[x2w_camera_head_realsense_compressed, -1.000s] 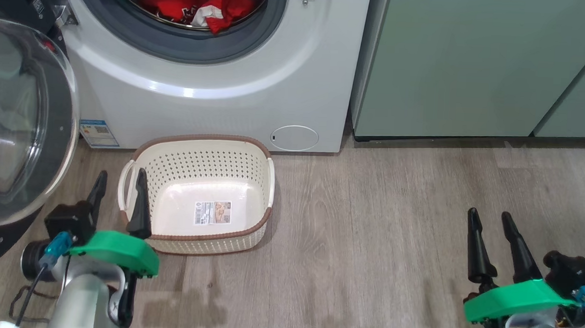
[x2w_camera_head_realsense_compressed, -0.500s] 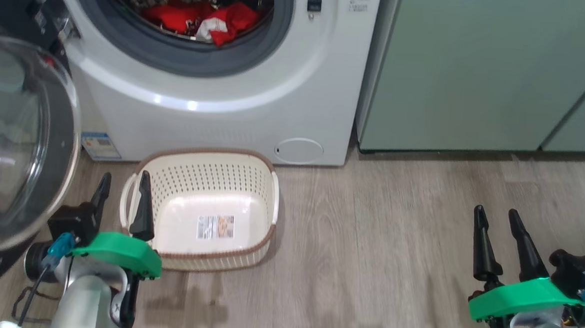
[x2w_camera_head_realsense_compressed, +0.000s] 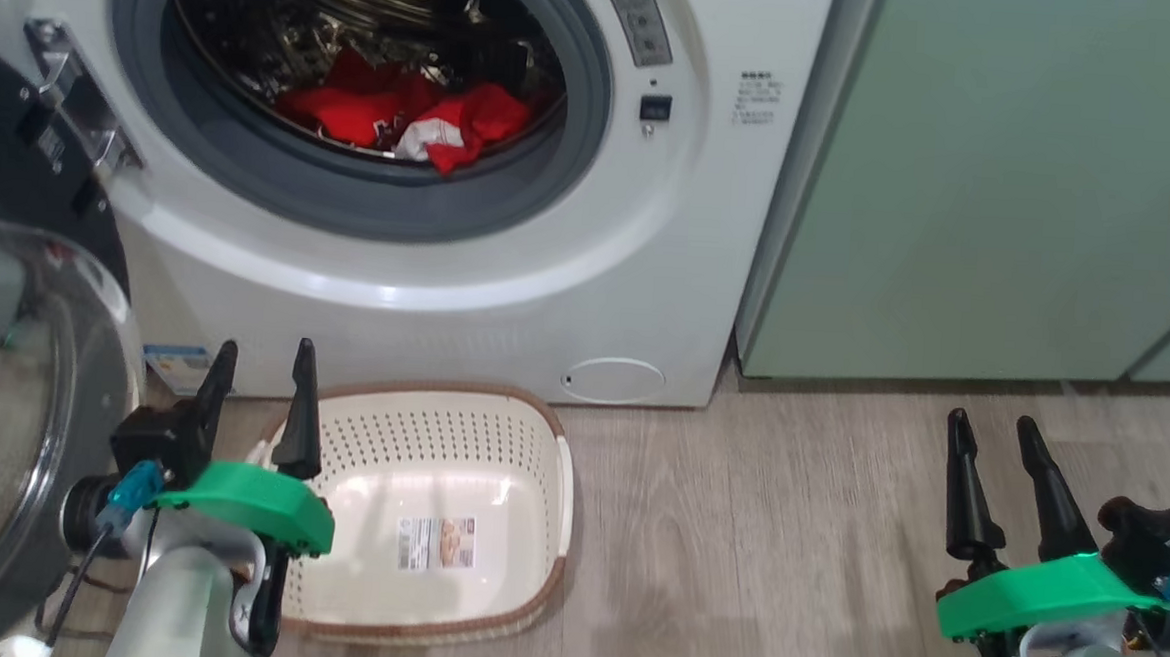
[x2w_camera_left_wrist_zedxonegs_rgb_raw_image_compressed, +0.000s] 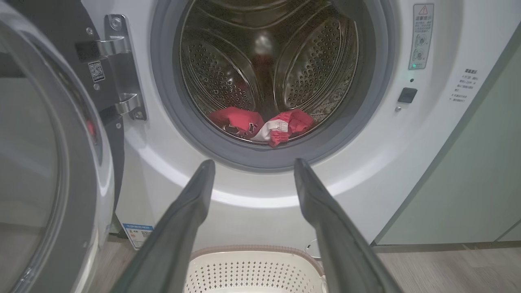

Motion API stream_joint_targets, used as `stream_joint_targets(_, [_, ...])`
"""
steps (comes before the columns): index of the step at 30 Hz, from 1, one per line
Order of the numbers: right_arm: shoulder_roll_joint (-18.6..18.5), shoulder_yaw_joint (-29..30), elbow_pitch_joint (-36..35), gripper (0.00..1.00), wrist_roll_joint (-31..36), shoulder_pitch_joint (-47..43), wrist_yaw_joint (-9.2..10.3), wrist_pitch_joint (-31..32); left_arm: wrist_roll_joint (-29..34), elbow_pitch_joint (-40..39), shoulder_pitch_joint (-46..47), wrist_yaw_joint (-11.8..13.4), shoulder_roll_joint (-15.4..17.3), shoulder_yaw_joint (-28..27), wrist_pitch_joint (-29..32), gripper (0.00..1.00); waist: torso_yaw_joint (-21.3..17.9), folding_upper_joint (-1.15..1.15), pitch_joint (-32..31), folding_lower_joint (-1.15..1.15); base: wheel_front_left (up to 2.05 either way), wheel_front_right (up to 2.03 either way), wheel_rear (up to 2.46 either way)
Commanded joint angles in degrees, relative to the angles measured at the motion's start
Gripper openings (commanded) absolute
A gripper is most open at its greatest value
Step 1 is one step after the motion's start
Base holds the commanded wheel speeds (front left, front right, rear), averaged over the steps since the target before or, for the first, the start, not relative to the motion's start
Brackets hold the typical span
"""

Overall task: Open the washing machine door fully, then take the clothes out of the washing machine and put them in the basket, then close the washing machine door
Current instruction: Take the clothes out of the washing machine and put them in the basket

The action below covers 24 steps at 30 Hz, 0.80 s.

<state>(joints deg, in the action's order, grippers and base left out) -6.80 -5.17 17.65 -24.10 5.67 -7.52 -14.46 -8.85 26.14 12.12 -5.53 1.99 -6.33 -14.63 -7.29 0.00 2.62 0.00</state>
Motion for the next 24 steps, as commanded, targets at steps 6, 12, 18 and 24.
stream_joint_targets(6, [-0.3, -1.5, -1.7, 1.0, 0.2, 1.2, 0.03, -0.5, -0.7, -1.0, 1.4, 0.5, 0.9, -0.7, -0.4, 1.0, 0.5, 0.0, 0.2, 0.0, 0.81, -0.81, 0.0])
stream_joint_targets(12, [-0.3, -1.5, -1.7, 1.0, 0.3, 1.5, 0.03, -0.5, -0.2, 0.5, 2.3, 1.7, 0.9, 0.0, -0.4, 1.0, 0.9, 0.0, 0.9, 0.0, 0.0, 0.0, 0.0])
stream_joint_targets(18, [-0.3, -1.7, -1.8, 1.0, 0.2, 2.3, 0.03, -0.5, 1.4, 3.7, 4.0, 2.3, 0.9, 1.3, -0.4, 1.0, 0.9, 0.0, 2.4, 0.0, 0.0, 0.0, 0.0])
stream_joint_targets(24, [-0.1, -2.0, -1.8, 1.0, 0.3, 3.8, 0.03, -0.5, 3.3, 10.8, 11.1, 1.9, 2.1, 4.0, 1.9, 1.0, 0.8, 0.0, 5.3, 0.0, 0.0, 0.0, 0.0])
